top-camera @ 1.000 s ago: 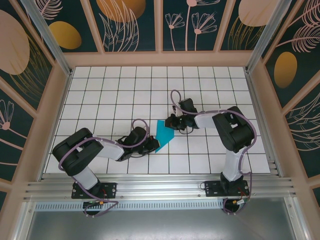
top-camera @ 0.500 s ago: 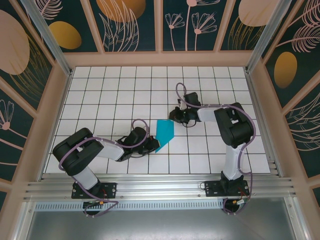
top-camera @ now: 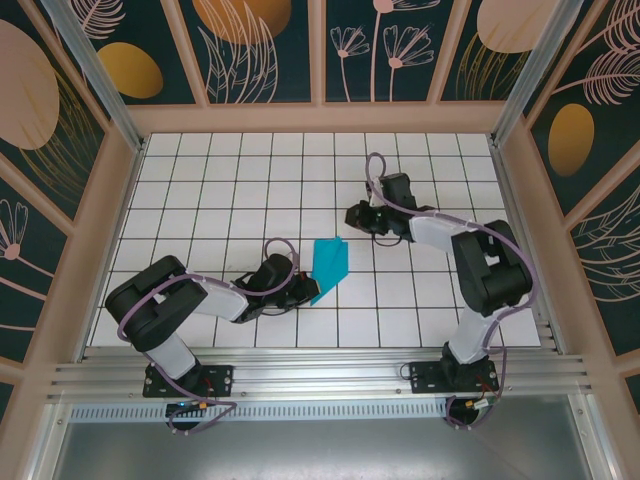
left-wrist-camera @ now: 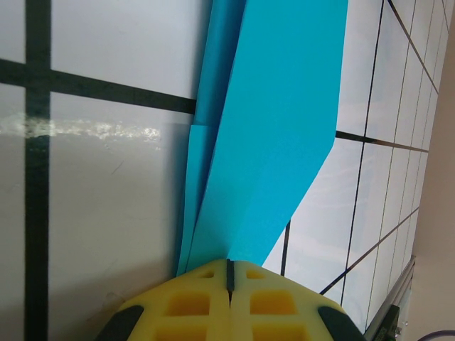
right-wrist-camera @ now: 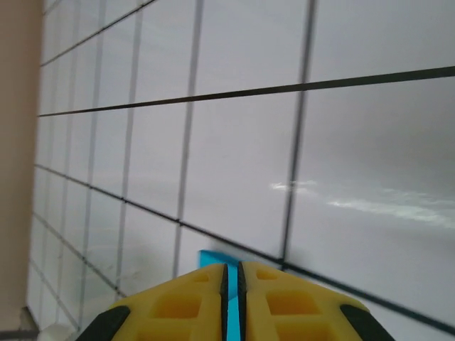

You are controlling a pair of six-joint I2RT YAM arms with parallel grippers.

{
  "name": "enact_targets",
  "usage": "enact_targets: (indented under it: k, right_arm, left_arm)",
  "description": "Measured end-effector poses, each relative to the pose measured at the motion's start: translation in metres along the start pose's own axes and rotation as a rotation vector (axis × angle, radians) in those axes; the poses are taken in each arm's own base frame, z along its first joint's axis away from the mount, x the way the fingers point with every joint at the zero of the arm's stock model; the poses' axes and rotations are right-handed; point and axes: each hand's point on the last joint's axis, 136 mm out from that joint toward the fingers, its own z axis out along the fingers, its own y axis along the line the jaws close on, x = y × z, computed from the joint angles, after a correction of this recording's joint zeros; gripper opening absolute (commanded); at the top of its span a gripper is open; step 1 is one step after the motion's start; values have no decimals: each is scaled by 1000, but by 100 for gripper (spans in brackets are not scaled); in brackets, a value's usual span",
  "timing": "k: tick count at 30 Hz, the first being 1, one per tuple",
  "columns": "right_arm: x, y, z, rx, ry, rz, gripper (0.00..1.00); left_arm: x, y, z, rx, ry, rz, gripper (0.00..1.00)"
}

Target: Fold a paper plane with a square sheet of paper (pick it up from the middle)

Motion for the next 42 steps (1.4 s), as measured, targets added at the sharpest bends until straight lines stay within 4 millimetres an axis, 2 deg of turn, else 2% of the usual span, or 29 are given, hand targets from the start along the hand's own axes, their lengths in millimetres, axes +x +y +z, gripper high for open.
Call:
enact_targets:
  k: [3, 7, 9, 12, 16, 32, 42]
  right_arm:
    - [30, 22, 6, -54, 54, -34, 13]
    - [77, 33, 19, -72, 161, -40, 12]
    - [90, 34, 24, -73, 191, -42, 11]
    - [101, 26, 34, -57, 216, -26, 10]
    - [116, 0, 48, -10, 248, 16, 9]
    - [110, -4, 49, 7, 213, 43, 7]
    - [110, -4, 50, 12, 203, 52, 7]
  left_arm:
    - [0, 0, 0, -2, 2, 0, 0]
    - [0, 0, 0, -5, 6, 4, 0]
    - [0, 0, 0, -5, 8, 4, 0]
    - [0, 0, 1, -7, 9, 7, 0]
    - [0, -1, 1, -8, 15, 13, 0]
    - [1, -4, -2, -13, 27, 45, 0]
    - [12, 0, -8, -11, 69, 67, 4]
